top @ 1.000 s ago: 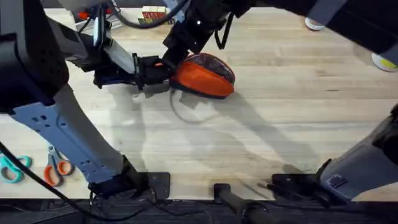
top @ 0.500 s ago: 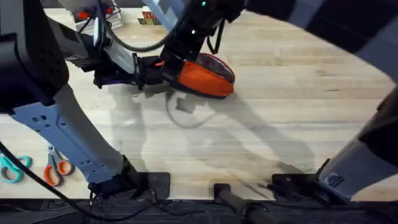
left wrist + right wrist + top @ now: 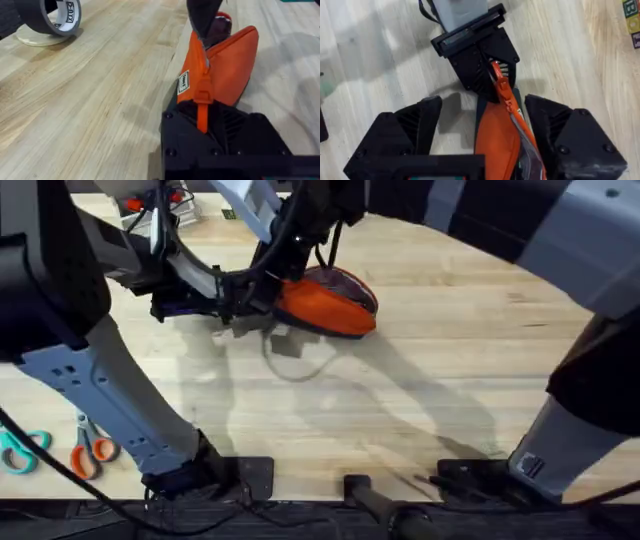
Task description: Unzip the bag, pick up the pens from the table one at a time and place them inside, then zip the bag closed.
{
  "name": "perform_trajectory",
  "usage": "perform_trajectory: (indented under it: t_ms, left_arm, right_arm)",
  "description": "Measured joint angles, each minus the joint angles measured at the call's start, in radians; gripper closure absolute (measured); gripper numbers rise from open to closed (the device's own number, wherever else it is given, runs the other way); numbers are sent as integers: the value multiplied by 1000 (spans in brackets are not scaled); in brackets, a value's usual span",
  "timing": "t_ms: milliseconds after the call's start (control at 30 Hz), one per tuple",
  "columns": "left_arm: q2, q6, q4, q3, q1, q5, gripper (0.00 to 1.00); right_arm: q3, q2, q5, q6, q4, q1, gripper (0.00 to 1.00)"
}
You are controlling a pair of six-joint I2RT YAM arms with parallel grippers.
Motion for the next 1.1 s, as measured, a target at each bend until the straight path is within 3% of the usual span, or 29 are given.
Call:
perform_trajectory:
  t_ms: [333, 1100]
  left_arm:
    - [0, 0, 0, 0, 0, 0, 961]
    - [0, 0, 0, 0, 0, 0, 961]
  right_arm:
    - [1, 57, -44, 4, 22, -23, 12]
    - [2, 106, -98, 59, 78, -64, 261]
